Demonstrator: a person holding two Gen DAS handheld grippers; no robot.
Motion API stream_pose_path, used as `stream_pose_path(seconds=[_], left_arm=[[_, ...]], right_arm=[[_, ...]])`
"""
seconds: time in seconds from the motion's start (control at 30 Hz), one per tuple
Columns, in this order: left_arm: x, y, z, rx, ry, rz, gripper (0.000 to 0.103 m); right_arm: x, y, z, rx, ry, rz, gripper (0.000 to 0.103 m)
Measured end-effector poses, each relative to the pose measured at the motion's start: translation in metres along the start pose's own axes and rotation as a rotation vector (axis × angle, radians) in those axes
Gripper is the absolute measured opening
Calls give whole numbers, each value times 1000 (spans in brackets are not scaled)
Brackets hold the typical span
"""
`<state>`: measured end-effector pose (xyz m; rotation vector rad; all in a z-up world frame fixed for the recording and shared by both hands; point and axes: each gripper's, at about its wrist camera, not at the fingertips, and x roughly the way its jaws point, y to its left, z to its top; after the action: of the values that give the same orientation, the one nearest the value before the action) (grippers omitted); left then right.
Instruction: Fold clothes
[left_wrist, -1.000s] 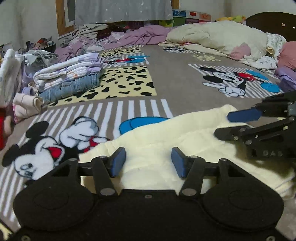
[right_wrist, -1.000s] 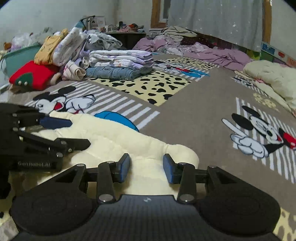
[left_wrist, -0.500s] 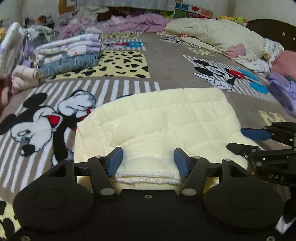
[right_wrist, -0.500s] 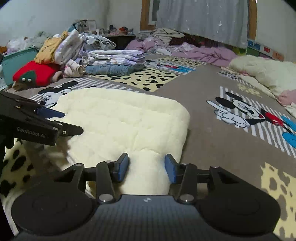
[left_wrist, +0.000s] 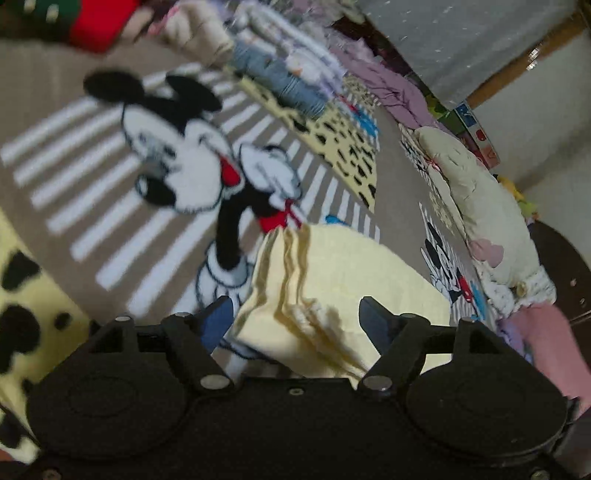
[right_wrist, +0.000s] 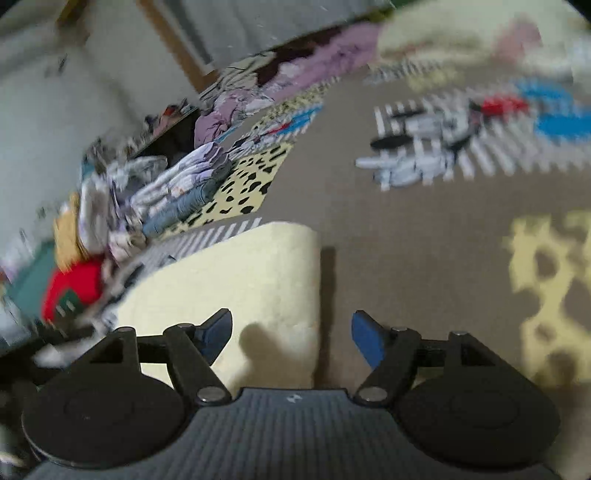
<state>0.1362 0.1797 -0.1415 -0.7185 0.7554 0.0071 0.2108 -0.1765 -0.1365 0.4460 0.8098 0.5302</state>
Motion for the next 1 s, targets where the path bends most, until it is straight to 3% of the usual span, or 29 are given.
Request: stream_pose_path(seconds=[0.1,0.27,0.37,0.43,0.5,0.6,0.8,1.0], left_arm=[[3,21,6,-130,19,-28,77],[9,17,5,-108,18,-85,75],[16,12,-2,-109,45,-122,62],[19,9,-6,-99,40,-118,56],[21,8,-9,-118,43,-129,40],[14,0,-8,-109,34,-139,32],[-7,-22,-9,-123,32,-216,30],[-7,-69,-17,-99,81,-341,30]], right_arm=[[16,-9,-9,74,49,40,72],[19,-13,-23,125,-7,72,72],[22,-6,-26,118,2,73,60],[25,1,-28,96,11,70,61],[22,3,-29,97,4,78,59],[15,2,-29,110,-14,94,50],[-1,1,-30,137,-49,126,41],[-58,-7,-28,151,-151,157,41]])
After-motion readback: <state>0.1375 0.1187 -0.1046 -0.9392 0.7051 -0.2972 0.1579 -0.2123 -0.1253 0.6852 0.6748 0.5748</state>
